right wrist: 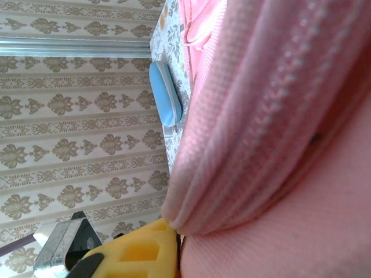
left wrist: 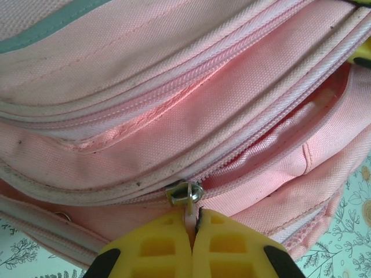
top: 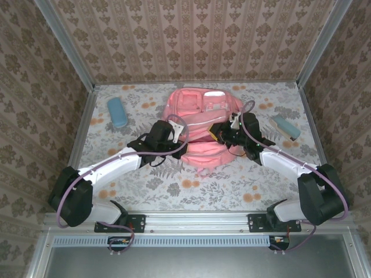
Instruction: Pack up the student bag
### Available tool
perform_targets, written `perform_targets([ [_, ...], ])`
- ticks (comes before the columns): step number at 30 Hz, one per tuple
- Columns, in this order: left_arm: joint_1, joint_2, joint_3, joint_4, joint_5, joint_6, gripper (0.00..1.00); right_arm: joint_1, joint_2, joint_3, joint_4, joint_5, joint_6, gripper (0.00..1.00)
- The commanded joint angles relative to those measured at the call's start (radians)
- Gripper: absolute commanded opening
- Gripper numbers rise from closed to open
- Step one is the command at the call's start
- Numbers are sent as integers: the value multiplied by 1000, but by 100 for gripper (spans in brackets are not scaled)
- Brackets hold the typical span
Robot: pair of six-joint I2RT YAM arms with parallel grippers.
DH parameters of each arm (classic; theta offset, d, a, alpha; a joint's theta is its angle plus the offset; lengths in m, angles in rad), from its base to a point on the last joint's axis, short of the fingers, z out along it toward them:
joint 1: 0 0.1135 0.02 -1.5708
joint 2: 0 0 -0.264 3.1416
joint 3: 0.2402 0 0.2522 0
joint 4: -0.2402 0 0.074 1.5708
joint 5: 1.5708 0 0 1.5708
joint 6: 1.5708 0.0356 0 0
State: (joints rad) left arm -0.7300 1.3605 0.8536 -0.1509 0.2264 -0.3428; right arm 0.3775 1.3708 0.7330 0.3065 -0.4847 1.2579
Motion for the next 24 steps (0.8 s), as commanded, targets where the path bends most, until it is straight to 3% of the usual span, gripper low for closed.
perform_targets([
  [1, 56, -24, -10, 4, -28, 21, 0, -17, -34, 37, -23, 18, -20, 10],
  [12, 209, -30, -67, 46, -38, 1, 0, -50, -49, 57, -46, -24, -47, 5],
  [15, 239, -3, -46, 87, -45, -16, 5, -49, -22, 66, -10, -64, -33, 5],
  [19, 262, 58, 17, 79, -49, -20, 17, -36, 13, 78, 9, -89, -25, 5],
  [24, 309, 25, -2, 30, -62, -45, 51, -37, 47, 80, 11, -86, -30, 5],
])
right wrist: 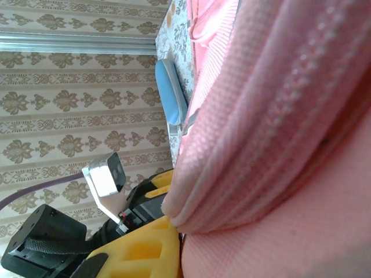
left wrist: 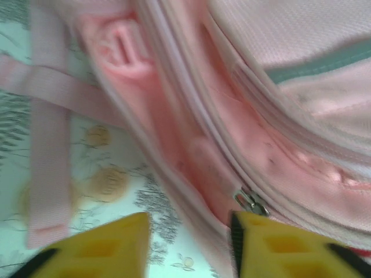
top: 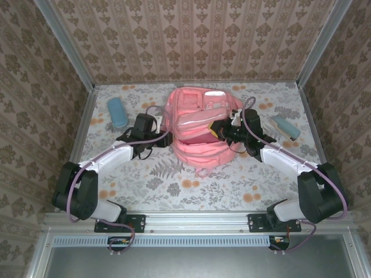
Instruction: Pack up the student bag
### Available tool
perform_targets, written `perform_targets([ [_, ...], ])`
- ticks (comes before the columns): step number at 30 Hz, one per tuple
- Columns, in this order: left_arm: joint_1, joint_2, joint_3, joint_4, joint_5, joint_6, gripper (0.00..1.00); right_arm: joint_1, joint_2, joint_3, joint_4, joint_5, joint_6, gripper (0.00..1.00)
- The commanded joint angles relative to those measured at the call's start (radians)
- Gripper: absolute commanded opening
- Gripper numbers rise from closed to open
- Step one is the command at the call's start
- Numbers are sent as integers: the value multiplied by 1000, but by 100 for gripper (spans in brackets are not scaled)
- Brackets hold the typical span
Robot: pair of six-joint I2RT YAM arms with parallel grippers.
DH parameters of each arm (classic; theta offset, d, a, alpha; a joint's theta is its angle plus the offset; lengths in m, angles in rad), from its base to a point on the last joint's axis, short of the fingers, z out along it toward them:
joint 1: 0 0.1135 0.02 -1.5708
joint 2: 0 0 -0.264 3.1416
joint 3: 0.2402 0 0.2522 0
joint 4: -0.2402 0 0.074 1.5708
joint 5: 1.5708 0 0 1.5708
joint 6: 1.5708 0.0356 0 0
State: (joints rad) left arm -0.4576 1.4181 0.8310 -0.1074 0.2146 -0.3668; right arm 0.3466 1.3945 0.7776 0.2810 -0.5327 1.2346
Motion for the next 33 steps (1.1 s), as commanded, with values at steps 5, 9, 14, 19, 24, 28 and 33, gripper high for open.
perform_targets([
  [5, 87, -162, -36, -80, -215, -86, 84, -4, 46, 54, 22, -40, -26, 5],
  [9, 194, -159, -12, -151, -268, -134, 93, -1, 59, 76, 3, -36, -44, 5],
  [14, 354, 33, 155, -286, -254, -114, 99, 13, 80, 99, 3, -33, -46, 5],
  [19, 421, 276, 390, -393, -349, -23, 100, 27, 90, 113, 4, -32, -44, 6],
  [24, 475, 505, 623, -462, -350, 55, 100, 44, 90, 117, 5, -24, -46, 6],
  [28, 530, 673, 793, -501, -266, 61, 100, 56, 96, 114, 10, -23, -43, 6],
  [33, 562, 783, 919, -513, -149, 72, 100, 67, 110, 117, 14, -24, -35, 6],
])
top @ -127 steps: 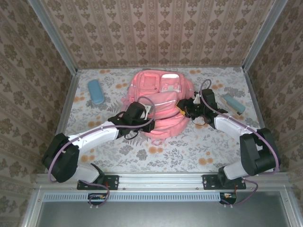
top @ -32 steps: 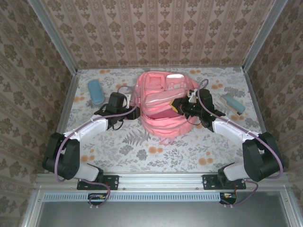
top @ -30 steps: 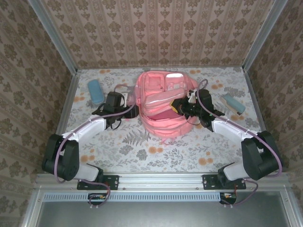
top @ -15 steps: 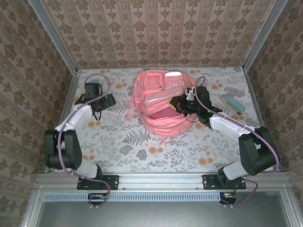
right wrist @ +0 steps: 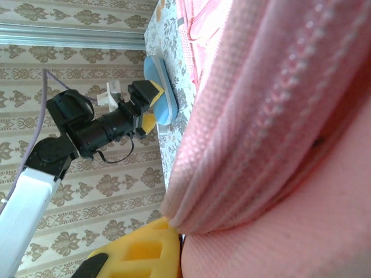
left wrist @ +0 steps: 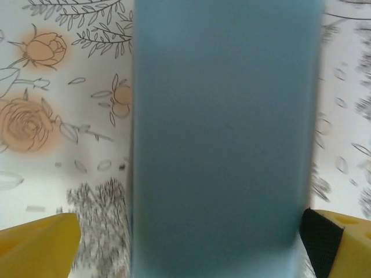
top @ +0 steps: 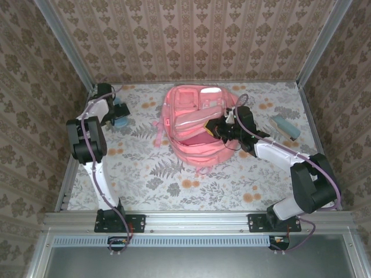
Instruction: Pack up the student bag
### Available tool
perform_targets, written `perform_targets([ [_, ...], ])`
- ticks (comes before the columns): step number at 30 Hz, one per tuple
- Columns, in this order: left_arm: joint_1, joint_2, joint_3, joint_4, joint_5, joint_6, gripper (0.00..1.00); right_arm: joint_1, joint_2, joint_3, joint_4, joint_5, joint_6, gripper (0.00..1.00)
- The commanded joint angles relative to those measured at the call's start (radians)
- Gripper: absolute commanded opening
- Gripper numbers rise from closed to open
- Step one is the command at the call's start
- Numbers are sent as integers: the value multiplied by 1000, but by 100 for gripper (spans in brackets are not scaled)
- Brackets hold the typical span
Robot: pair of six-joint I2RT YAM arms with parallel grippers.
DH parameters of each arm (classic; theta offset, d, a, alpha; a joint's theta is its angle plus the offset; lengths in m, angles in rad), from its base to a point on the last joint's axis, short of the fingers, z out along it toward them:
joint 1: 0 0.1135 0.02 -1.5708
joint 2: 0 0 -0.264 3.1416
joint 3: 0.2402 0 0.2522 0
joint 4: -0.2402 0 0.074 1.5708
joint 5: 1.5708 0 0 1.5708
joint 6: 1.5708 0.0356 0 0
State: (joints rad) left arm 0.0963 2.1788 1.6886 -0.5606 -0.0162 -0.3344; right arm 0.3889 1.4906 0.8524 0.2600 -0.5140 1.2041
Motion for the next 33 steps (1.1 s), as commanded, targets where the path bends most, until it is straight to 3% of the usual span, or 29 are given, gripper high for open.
perform_targets([
  [1, 7, 36, 80, -65, 89, 49, 100, 28, 17, 43, 35, -43, -5, 6],
  [8, 8, 109, 172, -121, 104, 66, 98, 51, 41, 50, 51, -42, 6, 6],
  [15, 9, 109, 155, -133, 171, 52, 69, 54, 32, 43, 45, -36, 1, 6],
  [18, 4, 73, 110, -146, 162, 30, 63, 55, 30, 40, 41, -33, -3, 6],
  [24, -44, -142, -167, -58, 160, -23, 61, 53, 38, 45, 29, -23, -19, 6],
  [33, -223, -486, -697, 81, 160, -168, 59, 53, 65, 44, 42, -25, -21, 6],
])
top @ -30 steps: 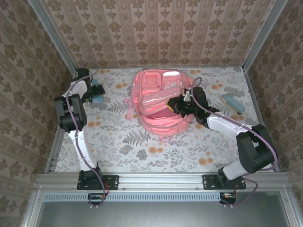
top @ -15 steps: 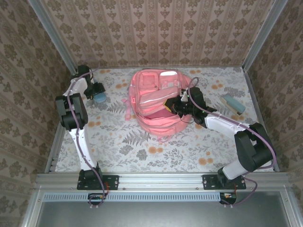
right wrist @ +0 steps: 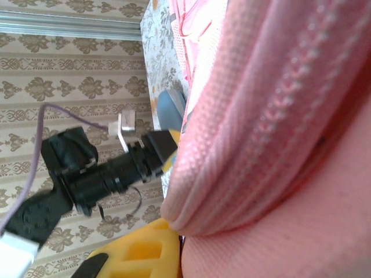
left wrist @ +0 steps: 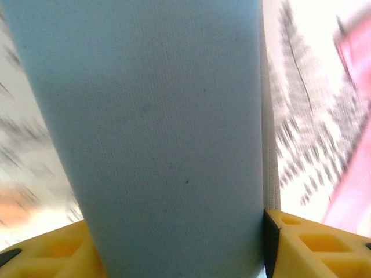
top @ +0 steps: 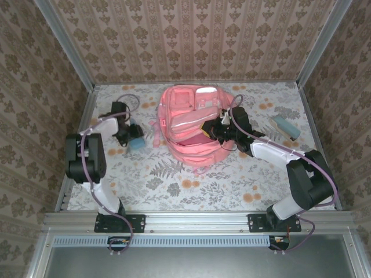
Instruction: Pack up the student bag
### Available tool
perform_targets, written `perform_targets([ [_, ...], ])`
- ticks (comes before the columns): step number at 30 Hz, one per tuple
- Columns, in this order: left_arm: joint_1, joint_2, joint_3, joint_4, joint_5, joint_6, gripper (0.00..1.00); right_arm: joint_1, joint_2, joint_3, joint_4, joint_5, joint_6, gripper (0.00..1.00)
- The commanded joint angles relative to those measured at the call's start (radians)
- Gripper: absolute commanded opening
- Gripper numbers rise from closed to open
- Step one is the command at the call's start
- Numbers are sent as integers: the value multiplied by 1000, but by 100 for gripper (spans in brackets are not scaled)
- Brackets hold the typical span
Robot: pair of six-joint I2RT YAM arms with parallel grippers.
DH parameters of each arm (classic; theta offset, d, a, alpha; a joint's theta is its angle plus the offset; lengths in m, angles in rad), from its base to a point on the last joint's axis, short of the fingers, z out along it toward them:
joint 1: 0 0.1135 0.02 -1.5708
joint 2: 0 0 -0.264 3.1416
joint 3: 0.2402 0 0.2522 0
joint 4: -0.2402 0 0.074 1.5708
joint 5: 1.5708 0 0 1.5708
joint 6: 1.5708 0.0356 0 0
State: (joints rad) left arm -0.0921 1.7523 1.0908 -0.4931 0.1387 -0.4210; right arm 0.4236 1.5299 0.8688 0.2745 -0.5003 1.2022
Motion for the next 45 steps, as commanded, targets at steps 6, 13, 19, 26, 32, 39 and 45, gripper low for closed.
perform_targets([
  [6, -223, -247, -283, -11, -36, -242, 64, 18, 38, 21, 22, -42, -25, 6],
  [13, -299, -357, -307, -90, -72, -299, 87, 18, 46, 21, 19, -39, -26, 6],
  [19, -298, -413, -276, -61, -62, -297, 98, 19, 28, 22, 25, -41, -18, 6],
  [26, -276, -301, -271, 19, 2, -306, 99, 20, 18, 33, 47, -64, 4, 6],
  [32, -287, -249, -243, 4, -15, -290, 99, 20, 18, 43, 63, -76, 14, 6],
  [39, -299, -218, -232, -34, -71, -267, 69, 23, 39, 63, 115, -116, 54, 6],
  [45, -311, -308, -266, -30, -99, -269, 50, 26, 47, 97, 142, -139, 80, 6],
])
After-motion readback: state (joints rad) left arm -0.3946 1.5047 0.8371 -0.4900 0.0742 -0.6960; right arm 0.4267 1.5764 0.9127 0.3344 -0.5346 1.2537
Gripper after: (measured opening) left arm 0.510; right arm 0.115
